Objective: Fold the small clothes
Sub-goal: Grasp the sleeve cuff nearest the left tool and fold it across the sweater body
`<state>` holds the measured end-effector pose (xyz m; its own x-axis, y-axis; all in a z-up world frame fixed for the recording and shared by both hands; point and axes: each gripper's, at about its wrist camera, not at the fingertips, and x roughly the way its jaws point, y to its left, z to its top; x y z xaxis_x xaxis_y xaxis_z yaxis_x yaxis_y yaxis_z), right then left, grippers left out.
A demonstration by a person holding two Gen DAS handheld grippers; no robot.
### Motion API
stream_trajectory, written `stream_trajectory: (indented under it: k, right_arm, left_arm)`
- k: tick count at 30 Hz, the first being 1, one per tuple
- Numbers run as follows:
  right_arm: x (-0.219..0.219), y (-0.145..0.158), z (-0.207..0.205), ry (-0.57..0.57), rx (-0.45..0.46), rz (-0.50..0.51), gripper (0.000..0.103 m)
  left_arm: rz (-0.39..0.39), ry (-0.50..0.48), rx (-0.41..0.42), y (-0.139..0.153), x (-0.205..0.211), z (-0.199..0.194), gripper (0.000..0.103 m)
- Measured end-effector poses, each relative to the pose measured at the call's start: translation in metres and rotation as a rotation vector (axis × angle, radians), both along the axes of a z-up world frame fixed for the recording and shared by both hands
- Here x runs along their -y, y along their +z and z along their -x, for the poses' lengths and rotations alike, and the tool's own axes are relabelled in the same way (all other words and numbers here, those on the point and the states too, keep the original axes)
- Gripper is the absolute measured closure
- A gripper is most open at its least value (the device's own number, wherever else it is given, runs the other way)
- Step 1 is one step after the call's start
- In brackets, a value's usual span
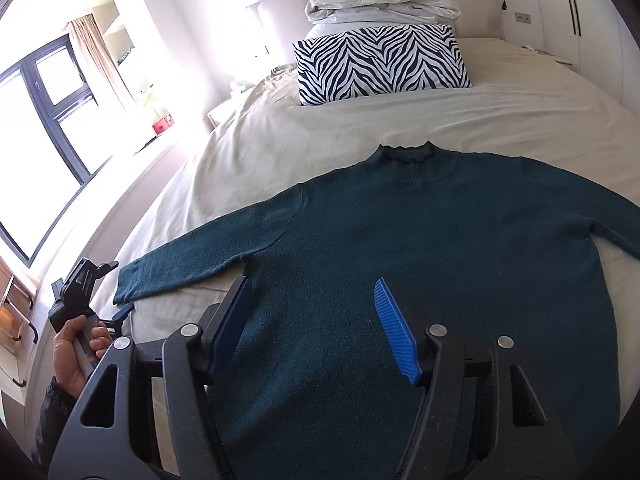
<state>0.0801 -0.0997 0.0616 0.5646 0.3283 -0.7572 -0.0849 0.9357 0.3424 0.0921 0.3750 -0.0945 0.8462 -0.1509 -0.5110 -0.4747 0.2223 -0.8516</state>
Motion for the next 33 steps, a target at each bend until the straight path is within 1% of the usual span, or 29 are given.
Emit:
stream_trajectory:
  k: [2,5,7,10,11,12,13,14,15,16,18,20,22,24,25,26,27,28,29,30,31,32,33]
  right_arm:
    - [0.001,-0.004,-0.002,0.0,-0.008,-0.009,0.041]
    - [0.004,-0.009,-0.003,0.0,-0.016,-0.018,0.041]
    - [0.008,-0.012,-0.003,-0.007,-0.022,-0.031,0.041]
    - [0.015,-0.014,-0.003,-0.017,-0.028,-0.058,0.041]
    - [0.016,-0.013,-0.003,-0.019,-0.025,-0.059,0.041]
    - [0.017,-0.013,-0.002,-0.02,-0.02,-0.059,0.041]
    - [0.019,-0.013,-0.002,-0.02,-0.018,-0.06,0.041]
    - [0.021,-0.013,-0.001,-0.022,-0.018,-0.063,0.041]
    - [0.023,-0.014,-0.001,-0.024,-0.017,-0.065,0.041]
    - [0.027,-0.014,-0.001,-0.028,-0.017,-0.071,0.041]
    - [0.034,-0.015,0.0,-0.042,-0.02,-0.086,0.041]
    - [0.044,-0.018,-0.001,-0.062,-0.031,-0.11,0.041]
    - [0.056,-0.022,0.0,-0.082,-0.047,-0.146,0.041]
    - [0.068,-0.026,-0.001,-0.105,-0.063,-0.182,0.041]
    - [0.075,-0.029,-0.002,-0.117,-0.072,-0.198,0.041]
    - [0.083,-0.033,-0.004,-0.129,-0.085,-0.219,0.041]
    - [0.09,-0.038,-0.005,-0.141,-0.099,-0.243,0.041]
    - [0.098,-0.044,-0.008,-0.152,-0.117,-0.269,0.041]
    - [0.106,-0.05,-0.011,-0.159,-0.14,-0.298,0.041]
    - [0.112,-0.057,-0.015,-0.162,-0.166,-0.331,0.041]
    - [0.12,-0.066,-0.018,-0.164,-0.194,-0.365,0.041]
    - [0.125,-0.074,-0.022,-0.165,-0.225,-0.396,0.041]
    - [0.129,-0.083,-0.025,-0.166,-0.254,-0.425,0.041]
  left_arm:
    - [0.022,0.072,0.009,-0.006,0.002,0.007,0.015]
    - [0.04,0.147,0.012,-0.009,0.001,0.009,0.015]
    - [0.049,0.171,0.01,-0.013,-0.004,0.003,0.015]
    - [0.044,0.182,0.02,-0.015,-0.014,-0.01,0.02]
    - [0.036,0.169,0.026,-0.014,-0.017,-0.015,0.034]
    - [0.036,0.15,0.034,-0.015,-0.021,-0.022,0.058]
    - [0.052,0.132,0.033,-0.018,-0.022,-0.029,0.071]
    - [0.069,0.125,0.015,-0.022,-0.024,-0.033,0.093]
    - [0.07,0.124,0.003,-0.022,-0.023,-0.035,0.095]
    - [0.045,0.117,0.002,-0.016,-0.021,-0.036,0.095]
    - [-0.062,0.061,0.017,0.006,-0.008,-0.042,0.095]
    - [-0.18,-0.061,0.06,0.034,0.021,-0.057,0.095]
    - [-0.322,-0.214,0.095,0.064,0.067,-0.074,0.095]
    - [-0.5,-0.375,0.119,0.089,0.125,-0.087,0.095]
    - [-0.615,-0.457,0.122,0.099,0.161,-0.089,0.095]
    - [-0.751,-0.542,0.116,0.105,0.199,-0.089,0.095]
    - [-0.89,-0.624,0.109,0.105,0.237,-0.088,0.095]
    - [-1.016,-0.699,0.098,0.099,0.273,-0.084,0.094]
    - [-1.125,-0.773,0.074,0.087,0.304,-0.079,0.094]
    - [-1.207,-0.836,0.049,0.073,0.329,-0.076,0.089]
    - [-1.259,-0.882,0.032,0.059,0.346,-0.067,0.089]
    - [-1.282,-0.915,0.013,0.048,0.356,-0.065,0.088]
    - [-1.287,-0.934,0.003,0.04,0.362,-0.062,0.086]
